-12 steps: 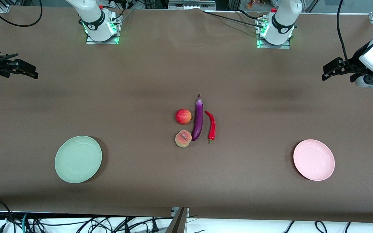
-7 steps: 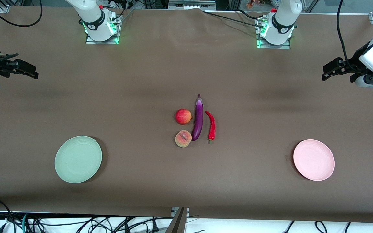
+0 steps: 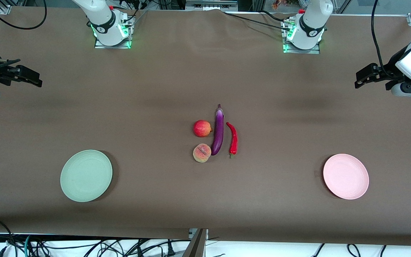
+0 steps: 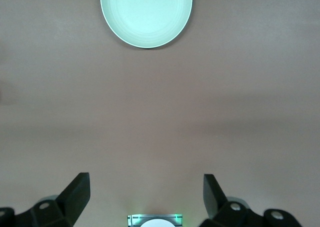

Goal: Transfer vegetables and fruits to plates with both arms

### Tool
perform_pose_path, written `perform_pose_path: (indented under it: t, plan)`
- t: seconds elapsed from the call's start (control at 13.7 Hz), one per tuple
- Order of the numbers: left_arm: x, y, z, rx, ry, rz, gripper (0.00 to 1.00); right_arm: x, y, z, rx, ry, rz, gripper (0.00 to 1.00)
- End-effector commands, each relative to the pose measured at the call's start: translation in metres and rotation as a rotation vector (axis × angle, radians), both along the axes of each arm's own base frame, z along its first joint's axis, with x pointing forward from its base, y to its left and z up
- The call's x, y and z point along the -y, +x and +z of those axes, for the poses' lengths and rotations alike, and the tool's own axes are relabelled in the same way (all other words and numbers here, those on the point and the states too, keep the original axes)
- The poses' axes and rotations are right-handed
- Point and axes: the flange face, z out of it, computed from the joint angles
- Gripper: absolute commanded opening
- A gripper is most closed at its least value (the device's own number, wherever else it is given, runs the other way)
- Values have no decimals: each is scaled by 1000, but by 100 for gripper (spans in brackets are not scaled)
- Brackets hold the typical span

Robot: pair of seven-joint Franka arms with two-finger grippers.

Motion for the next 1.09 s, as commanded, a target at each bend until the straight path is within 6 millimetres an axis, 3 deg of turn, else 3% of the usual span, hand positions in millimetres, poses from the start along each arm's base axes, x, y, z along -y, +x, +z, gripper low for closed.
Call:
perform_pose_path:
  t: [0.0, 1.02]
  plan:
    - [-1, -2, 2, -8, 15, 5, 100, 1, 2, 5, 7, 1, 10, 100]
    - [-2, -3, 1, -19, 16, 8, 100, 1, 2, 5, 8, 2, 9, 100]
